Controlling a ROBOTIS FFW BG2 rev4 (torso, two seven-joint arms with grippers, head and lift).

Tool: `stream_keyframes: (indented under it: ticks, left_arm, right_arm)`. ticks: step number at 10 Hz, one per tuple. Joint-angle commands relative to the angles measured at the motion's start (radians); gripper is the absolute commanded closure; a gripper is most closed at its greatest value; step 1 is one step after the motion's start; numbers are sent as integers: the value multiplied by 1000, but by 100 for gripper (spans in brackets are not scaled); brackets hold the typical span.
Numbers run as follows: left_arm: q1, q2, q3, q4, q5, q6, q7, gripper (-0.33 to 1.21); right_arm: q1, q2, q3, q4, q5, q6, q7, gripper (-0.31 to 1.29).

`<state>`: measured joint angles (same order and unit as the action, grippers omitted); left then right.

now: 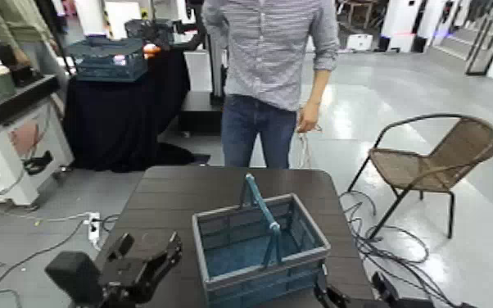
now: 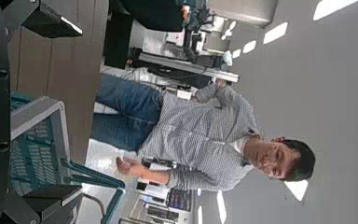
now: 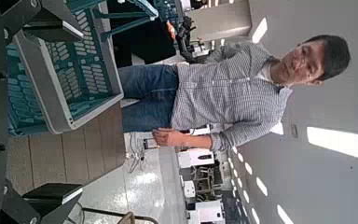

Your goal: Grasp the handle of the crate.

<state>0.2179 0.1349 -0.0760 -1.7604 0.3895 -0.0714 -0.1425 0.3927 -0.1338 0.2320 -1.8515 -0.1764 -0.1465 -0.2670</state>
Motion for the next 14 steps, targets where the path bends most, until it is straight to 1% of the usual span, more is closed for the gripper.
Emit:
stream_keyframes:
  ticks: [1,3,4,5,7,8,9,11,13,14]
  left_arm:
    - [-80,45,-8,-31,146,206,-48,11]
    - [-158,75,-10,-33,281,364,-57,11]
    - [-193,89,-5,-24,342,423,-60,11]
    - [-222,97,2,-13,408,489,-60,11]
    - [-285,118,-7,45,552,591,-57,11]
    - [-331,132,-24,91,591,630,-80,11]
    - [-380,137,-42,136,615,667,-108,11]
    - [-468,135,-94,225,681,679,-138,11]
    - [-534,127,-113,279,692,736,-121,11]
    - [-569,121,-133,332,712,754,-115,11]
  right_arm:
    - [0,3,0,0,0,10,-1,16]
    - [-2,5,1,0,0,19,-1,16]
    - [-2,5,3,2,0,19,-3,16]
    - [-3,5,4,5,-2,16,-3,16]
    - [-6,6,6,9,-6,13,-3,16]
    - [-6,6,6,11,-6,13,-3,16]
    - [-9,6,7,11,-6,13,-3,16]
    - [-12,6,12,14,-9,13,-1,16]
    - [-14,6,15,14,-11,13,-1,16]
    - [-14,6,16,14,-11,13,-1,16]
